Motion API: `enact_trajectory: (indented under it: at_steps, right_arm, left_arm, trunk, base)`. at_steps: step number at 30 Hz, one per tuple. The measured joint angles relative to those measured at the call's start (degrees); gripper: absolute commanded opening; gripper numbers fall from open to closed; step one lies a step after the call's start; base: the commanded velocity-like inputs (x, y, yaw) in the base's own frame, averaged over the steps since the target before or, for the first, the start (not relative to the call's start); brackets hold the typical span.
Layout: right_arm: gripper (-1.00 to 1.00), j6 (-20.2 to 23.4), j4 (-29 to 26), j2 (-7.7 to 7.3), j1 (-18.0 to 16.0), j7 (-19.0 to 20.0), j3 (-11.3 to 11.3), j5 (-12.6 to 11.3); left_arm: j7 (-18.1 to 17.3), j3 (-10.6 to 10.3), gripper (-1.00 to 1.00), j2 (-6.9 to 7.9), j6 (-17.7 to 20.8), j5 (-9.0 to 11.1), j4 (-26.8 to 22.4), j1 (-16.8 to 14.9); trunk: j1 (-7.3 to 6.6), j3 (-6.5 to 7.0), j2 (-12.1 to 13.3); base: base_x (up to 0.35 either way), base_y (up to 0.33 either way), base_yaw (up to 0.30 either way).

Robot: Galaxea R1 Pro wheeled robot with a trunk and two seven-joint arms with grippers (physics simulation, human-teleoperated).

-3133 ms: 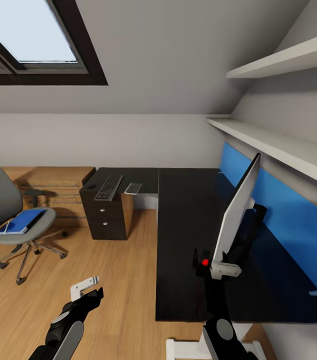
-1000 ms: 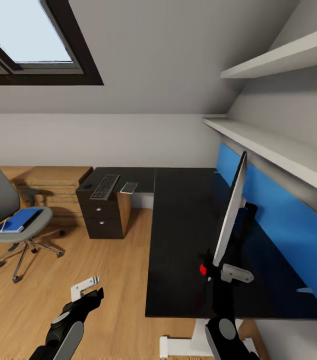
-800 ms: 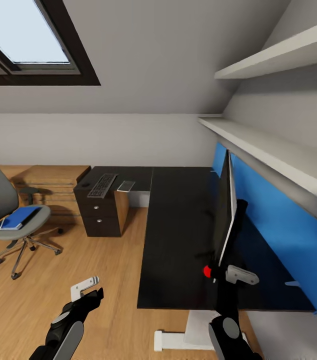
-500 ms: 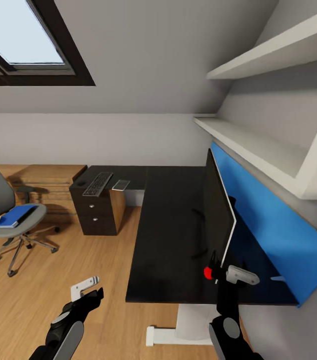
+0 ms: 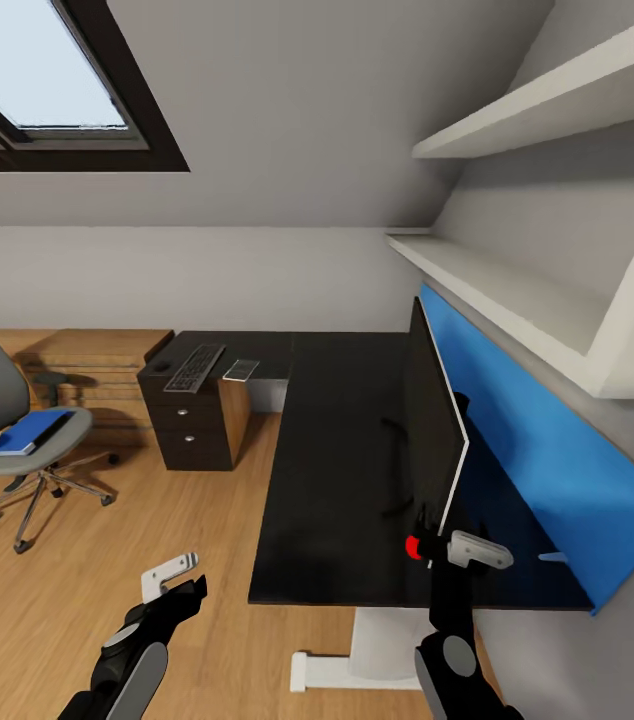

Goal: In the bedroom, organize the workspace by keeping the computer under the desk, ensuring the monitor is on the desk, placing the keyboard on the desk next to the monitor, placing the mouse on the desk next to the keyboard, moving the folder from the swivel chair onto the desk next to the mouse, stacking the notebook on top of the folder with the pen on top of the notebook, and positioning the swivel chair next to the desk.

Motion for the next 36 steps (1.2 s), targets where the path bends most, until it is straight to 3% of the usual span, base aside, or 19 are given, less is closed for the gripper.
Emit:
enact_trajectory:
  at_steps: [6,36]
  right_arm:
    - [1.0,-1.33,0.57,0.14,0.0,0.11,2.55,0.24]
    - [1.0,-1.54,0.59,0.08,0.0,0.06,2.44,0.12]
  left_arm:
    - [0.0,-0.01,1.0,0.0,-0.02,0.0,-0.01,0.0]
    - [0.0,0.0,1.0,0.0,0.03,0.0,-0.06,0.0]
  trunk:
    - [0.0,0.0,0.02]
    - [0.0,0.0,0.0]
  base:
    - [0.0,-0.225,0.0]
    - [-0.048,-0.078,0.0]
